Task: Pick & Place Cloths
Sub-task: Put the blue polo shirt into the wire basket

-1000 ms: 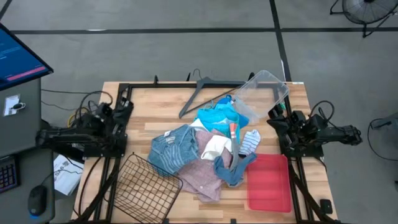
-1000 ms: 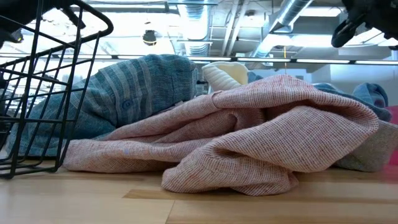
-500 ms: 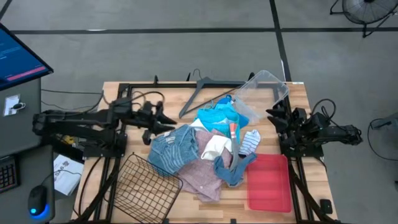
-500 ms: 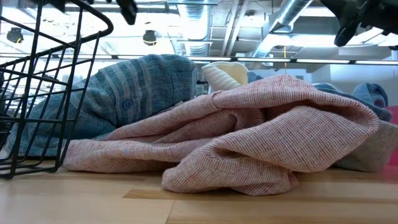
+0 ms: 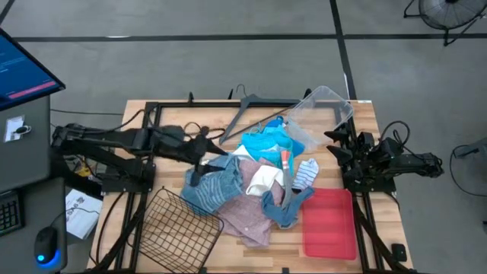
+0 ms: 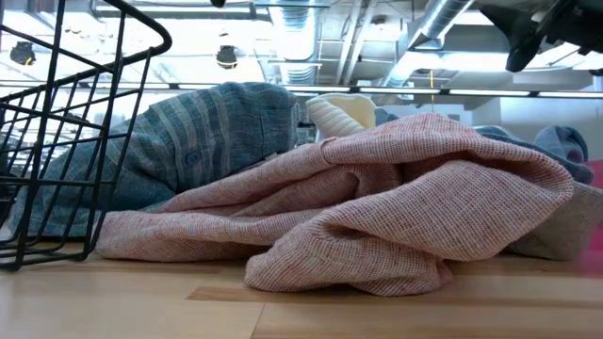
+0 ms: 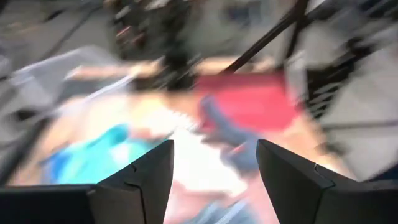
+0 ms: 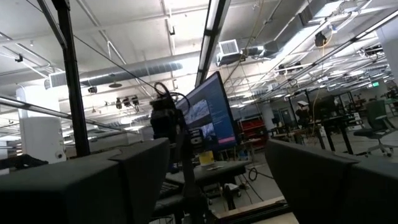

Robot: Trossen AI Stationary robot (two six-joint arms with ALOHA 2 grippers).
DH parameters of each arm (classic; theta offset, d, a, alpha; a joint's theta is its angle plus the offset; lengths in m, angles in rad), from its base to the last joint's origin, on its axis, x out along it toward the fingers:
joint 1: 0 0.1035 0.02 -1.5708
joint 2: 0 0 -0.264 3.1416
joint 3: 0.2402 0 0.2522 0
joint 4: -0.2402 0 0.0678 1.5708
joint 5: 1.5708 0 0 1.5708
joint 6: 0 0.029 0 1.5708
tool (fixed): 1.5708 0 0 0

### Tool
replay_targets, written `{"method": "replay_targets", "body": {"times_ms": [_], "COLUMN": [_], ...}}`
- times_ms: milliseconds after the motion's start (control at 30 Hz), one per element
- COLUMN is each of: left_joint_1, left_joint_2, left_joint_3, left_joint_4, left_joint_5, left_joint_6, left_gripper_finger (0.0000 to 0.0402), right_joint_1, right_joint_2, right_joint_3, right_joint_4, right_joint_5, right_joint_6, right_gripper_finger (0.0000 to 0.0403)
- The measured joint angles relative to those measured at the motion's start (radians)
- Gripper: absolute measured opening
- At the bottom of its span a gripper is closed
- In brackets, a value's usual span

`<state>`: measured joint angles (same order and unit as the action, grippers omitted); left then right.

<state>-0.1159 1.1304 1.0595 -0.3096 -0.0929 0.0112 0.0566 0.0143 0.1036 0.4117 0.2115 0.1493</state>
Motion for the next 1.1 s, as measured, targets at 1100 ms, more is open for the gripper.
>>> {"method": "replay_targets", "body": {"times_ms": [1100], "left_joint_1": [-0.271], "left_joint_2": [0.546], "left_joint_3": [0.233], "left_joint_4": [-0.303], "left_joint_5": [-0.388], "left_joint_6": [-0.336], "left_gripper_finger": [0.0214], "right_joint_1": [0.001], "right_joint_2": [0.000], "right_joint_3": [0.000], "right_joint_4": [-0.106], "right_joint_5": [-0.003], "right_joint_6": [0.001], "right_gripper_finger": [0.0263]}}
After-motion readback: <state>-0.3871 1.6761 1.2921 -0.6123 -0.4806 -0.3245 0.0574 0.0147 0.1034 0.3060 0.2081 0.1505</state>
